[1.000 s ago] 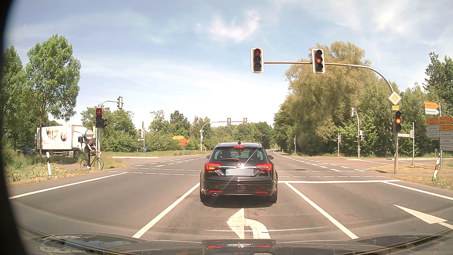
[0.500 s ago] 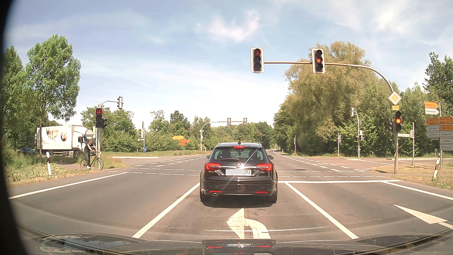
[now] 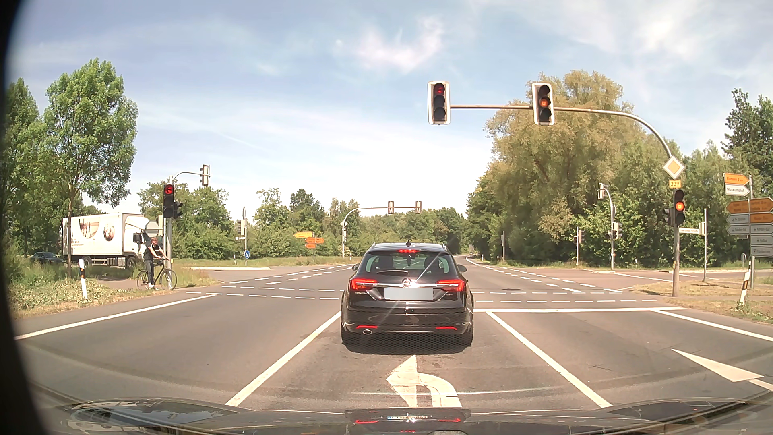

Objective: Follow the waypoints while adhering to traffic rules and regulations

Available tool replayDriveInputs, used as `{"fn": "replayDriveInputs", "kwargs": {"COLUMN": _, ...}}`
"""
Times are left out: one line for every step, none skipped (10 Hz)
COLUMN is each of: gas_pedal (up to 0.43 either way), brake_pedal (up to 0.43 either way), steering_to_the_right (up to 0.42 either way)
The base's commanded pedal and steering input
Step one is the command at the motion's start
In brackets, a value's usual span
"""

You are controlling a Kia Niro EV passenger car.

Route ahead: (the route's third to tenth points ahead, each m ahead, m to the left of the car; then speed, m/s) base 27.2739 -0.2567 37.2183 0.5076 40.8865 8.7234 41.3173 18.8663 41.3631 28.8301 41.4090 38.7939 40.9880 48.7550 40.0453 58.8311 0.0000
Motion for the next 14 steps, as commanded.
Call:
{"fn": "replayDriveInputs", "kwargs": {"gas_pedal": 0.000, "brake_pedal": 0.000, "steering_to_the_right": 0.004}}
{"fn": "replayDriveInputs", "kwargs": {"gas_pedal": 0.000, "brake_pedal": 0.000, "steering_to_the_right": 0.004}}
{"fn": "replayDriveInputs", "kwargs": {"gas_pedal": 0.000, "brake_pedal": 0.000, "steering_to_the_right": 0.004}}
{"fn": "replayDriveInputs", "kwargs": {"gas_pedal": 0.000, "brake_pedal": 0.000, "steering_to_the_right": 0.004}}
{"fn": "replayDriveInputs", "kwargs": {"gas_pedal": 0.000, "brake_pedal": 0.000, "steering_to_the_right": 0.004}}
{"fn": "replayDriveInputs", "kwargs": {"gas_pedal": 0.000, "brake_pedal": 0.000, "steering_to_the_right": 0.004}}
{"fn": "replayDriveInputs", "kwargs": {"gas_pedal": 0.000, "brake_pedal": 0.000, "steering_to_the_right": 0.004}}
{"fn": "replayDriveInputs", "kwargs": {"gas_pedal": 0.000, "brake_pedal": 0.000, "steering_to_the_right": 0.004}}
{"fn": "replayDriveInputs", "kwargs": {"gas_pedal": 0.000, "brake_pedal": 0.000, "steering_to_the_right": 0.004}}
{"fn": "replayDriveInputs", "kwargs": {"gas_pedal": 0.000, "brake_pedal": 0.000, "steering_to_the_right": 0.004}}
{"fn": "replayDriveInputs", "kwargs": {"gas_pedal": 0.000, "brake_pedal": 0.000, "steering_to_the_right": 0.004}}
{"fn": "replayDriveInputs", "kwargs": {"gas_pedal": 0.000, "brake_pedal": 0.000, "steering_to_the_right": 0.004}}
{"fn": "replayDriveInputs", "kwargs": {"gas_pedal": 0.000, "brake_pedal": 0.000, "steering_to_the_right": 0.004}}
{"fn": "replayDriveInputs", "kwargs": {"gas_pedal": 0.000, "brake_pedal": 0.000, "steering_to_the_right": 0.004}}
